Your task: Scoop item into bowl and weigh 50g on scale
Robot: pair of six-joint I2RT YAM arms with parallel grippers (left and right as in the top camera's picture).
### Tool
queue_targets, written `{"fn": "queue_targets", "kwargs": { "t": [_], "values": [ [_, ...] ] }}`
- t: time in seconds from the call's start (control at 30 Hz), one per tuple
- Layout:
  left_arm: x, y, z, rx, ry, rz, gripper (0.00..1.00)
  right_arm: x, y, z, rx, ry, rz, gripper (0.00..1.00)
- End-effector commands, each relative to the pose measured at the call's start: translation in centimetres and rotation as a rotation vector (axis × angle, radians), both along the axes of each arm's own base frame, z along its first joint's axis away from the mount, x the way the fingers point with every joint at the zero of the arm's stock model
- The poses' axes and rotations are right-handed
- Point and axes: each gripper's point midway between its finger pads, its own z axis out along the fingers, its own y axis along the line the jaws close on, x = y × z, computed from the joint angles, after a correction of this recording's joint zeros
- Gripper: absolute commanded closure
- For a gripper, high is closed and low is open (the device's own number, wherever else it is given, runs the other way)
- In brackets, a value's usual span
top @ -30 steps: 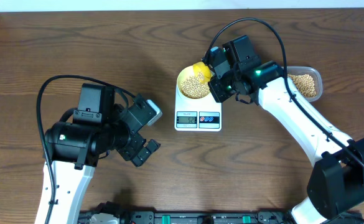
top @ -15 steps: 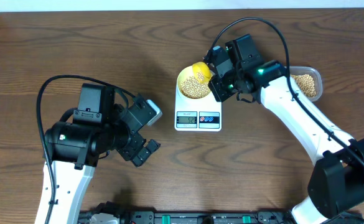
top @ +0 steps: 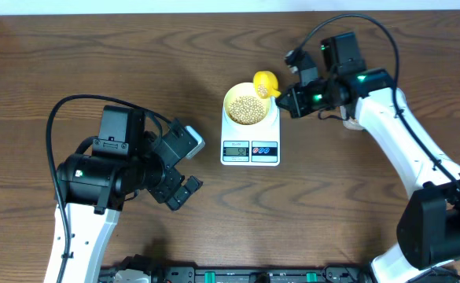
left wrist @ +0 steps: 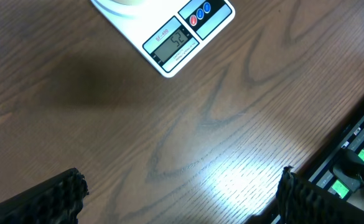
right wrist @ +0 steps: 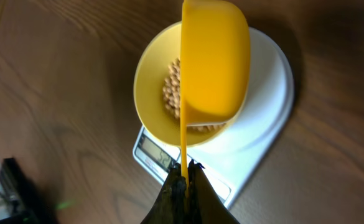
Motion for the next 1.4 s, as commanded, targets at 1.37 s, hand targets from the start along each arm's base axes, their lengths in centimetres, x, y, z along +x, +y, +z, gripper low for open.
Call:
{"fn": "queue_targets", "kwargs": {
  "t": [1.37],
  "values": [
    [0.0,-0.2,0.6,-0.014,-0.015,-0.010,0.00,-2.7,-24.1,3.5,-1.029,-0.099,-0.523,0.99]
  ]
}}
